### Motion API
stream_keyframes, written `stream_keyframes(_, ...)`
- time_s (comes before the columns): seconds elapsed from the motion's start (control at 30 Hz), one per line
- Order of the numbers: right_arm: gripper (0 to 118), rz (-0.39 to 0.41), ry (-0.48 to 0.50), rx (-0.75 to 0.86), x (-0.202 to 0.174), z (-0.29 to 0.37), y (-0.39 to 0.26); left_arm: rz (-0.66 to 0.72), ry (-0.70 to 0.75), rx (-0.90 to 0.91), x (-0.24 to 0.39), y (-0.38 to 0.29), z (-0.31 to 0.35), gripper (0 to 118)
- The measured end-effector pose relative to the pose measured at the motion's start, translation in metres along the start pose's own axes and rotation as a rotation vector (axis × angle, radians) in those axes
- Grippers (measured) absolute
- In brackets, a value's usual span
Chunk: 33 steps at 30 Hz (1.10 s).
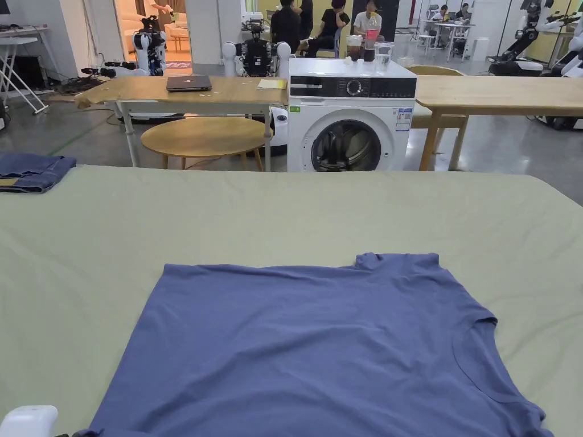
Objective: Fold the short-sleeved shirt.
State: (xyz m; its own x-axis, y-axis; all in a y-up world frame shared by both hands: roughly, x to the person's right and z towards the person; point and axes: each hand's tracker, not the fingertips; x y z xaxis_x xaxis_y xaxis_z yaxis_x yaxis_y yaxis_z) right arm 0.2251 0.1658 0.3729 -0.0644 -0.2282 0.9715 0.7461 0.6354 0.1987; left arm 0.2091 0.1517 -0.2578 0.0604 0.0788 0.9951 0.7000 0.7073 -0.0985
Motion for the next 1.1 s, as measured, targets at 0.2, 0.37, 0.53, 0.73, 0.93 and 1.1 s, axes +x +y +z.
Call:
stream_keyframes(0.2,113,-0.013,-0.075,0.031,-0.005,0.002,-0.002,0.005,-0.007,-0.016,0.000,0.002,0.007,109)
stream_keyframes(0.37,117,-0.033,-0.048,0.094,-0.006,0.021,-0.009,0.004,0.087,0.046,0.007,0.006,0.030,109)
stream_keyframes(0.53,68,0.013,-0.097,0.157,-0.015,0.030,-0.016,0.075,0.101,0.074,0.016,0.005,0.045,28)
stream_keyframes(0.73,0,0.008,-0.085,0.130,-0.023,0.034,-0.020,0.125,0.091,0.055,0.005,-0.002,0.046,0)
stream_keyframes(0.93,0,0.043,-0.095,0.131,-0.012,0.026,-0.021,0.130,0.042,-0.004,-0.006,0.002,0.035,114)
stream_keyframes(1.1,0,0.033,-0.086,0.112,-0.012,0.022,-0.022,0.128,0.068,-0.051,-0.011,0.009,0.001,112)
